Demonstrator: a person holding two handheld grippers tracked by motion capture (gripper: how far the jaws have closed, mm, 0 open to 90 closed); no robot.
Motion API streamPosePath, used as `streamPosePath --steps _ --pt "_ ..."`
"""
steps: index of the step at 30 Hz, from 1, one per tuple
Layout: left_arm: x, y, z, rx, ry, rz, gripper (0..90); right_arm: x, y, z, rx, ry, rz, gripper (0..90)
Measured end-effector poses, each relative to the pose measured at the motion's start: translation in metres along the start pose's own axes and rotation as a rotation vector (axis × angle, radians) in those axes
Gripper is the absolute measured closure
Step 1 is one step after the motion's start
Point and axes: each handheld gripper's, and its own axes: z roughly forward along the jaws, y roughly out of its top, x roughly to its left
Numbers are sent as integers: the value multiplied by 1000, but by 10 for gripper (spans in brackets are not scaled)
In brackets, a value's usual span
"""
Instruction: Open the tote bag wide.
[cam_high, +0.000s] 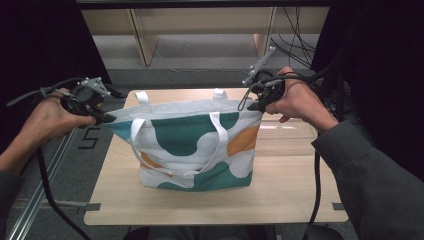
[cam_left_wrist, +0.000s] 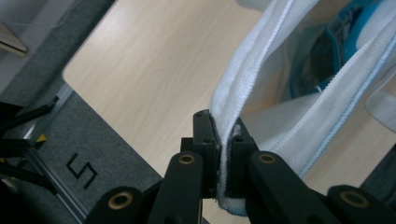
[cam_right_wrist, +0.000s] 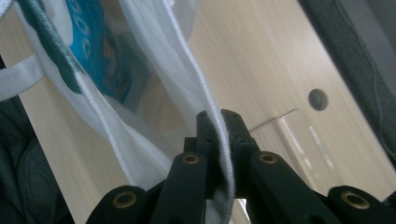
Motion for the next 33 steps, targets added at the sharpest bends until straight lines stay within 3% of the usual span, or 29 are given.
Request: streamPosePath --steps 1,4,9,15,16,17,22,28,29,30,31,32,33 --pt "-2 -2 3 6 -9 -1 855 3 -4 6 19 16 35 874" --pt "-10 -9 15 9 -44 1 855 5 -13 19 30 34 22 874" --pt "-22 -19 25 23 -105 7 853 10 -26 29 18 64 44 873" --pt "-24 -24 34 43 -120 5 852 20 -32 36 34 88 42 871" --pt "-26 -24 36 51 -119 7 852 17 -32 40 12 83 -24 871" --pt "-27 -24 38 62 -123 17 852 23 -34 41 43 93 40 870" --pt "-30 -29 49 72 -151 0 850 24 -39 52 54 111 34 867" --pt "-37 -32 72 98 -169 24 848 26 -43 64 56 113 47 857" --pt "-37 -32 74 103 -168 32 847 25 -44 67 52 113 18 855" --pt "-37 -34 78 104 -164 29 847 28 -46 69 67 113 44 848" --pt "-37 -36 82 105 -171 25 847 25 -47 74 59 110 -4 847" --pt "-37 -38 86 105 -181 19 847 29 -50 77 77 124 49 846" --pt "-37 -40 90 100 -187 18 847 29 -52 80 74 125 35 848"
